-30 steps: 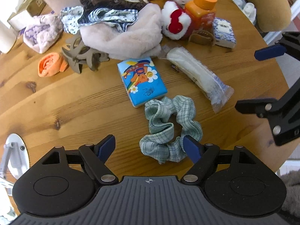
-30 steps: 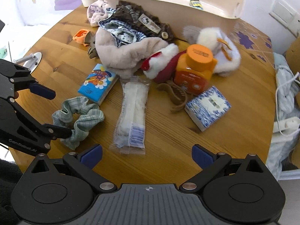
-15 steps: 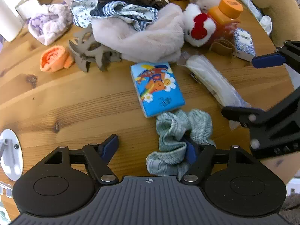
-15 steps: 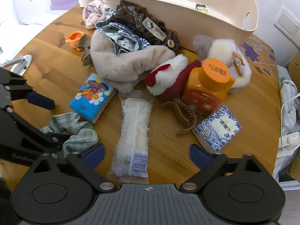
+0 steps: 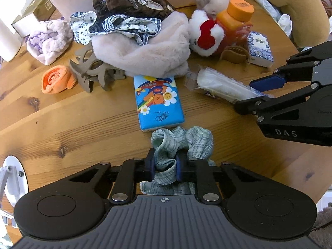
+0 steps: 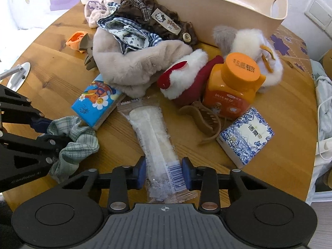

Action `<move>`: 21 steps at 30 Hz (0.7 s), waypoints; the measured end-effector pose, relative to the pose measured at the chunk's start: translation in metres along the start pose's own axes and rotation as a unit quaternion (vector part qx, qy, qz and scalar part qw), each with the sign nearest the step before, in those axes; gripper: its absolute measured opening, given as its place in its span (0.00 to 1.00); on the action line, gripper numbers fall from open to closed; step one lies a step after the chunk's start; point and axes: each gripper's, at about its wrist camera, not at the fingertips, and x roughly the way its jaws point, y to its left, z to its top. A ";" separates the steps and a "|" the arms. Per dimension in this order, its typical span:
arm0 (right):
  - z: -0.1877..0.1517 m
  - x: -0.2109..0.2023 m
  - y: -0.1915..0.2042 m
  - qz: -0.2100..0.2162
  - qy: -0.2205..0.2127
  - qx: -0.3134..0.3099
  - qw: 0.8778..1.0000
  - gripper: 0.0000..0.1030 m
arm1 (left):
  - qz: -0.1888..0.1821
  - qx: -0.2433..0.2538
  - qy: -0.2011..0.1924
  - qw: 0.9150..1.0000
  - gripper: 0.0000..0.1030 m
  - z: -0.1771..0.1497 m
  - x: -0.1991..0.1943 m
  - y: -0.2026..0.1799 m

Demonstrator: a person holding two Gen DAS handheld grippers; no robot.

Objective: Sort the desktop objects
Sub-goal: 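Close the left tool on the green scrunchie while the right tool grasps the plastic-wrapped packet, then lift both held items over the beige basket and open both tools to release them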

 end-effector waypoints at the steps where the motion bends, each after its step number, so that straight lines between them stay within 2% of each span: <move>1: 0.000 -0.003 0.000 0.002 -0.004 0.004 1.000 0.27 | 0.000 0.000 -0.002 1.000 0.14 0.000 -0.001 0.000; 6: -0.002 -0.016 0.002 0.015 -0.014 -0.001 1.000 0.23 | -0.010 0.001 -0.015 1.000 0.12 -0.005 -0.008 0.003; 13: -0.002 -0.051 0.007 0.022 -0.047 -0.012 0.999 0.23 | -0.015 0.007 -0.039 0.999 0.12 -0.005 -0.033 0.009; 21: -0.008 -0.077 0.004 -0.003 -0.076 -0.008 0.997 0.23 | -0.015 -0.003 -0.063 0.998 0.12 0.002 -0.054 0.022</move>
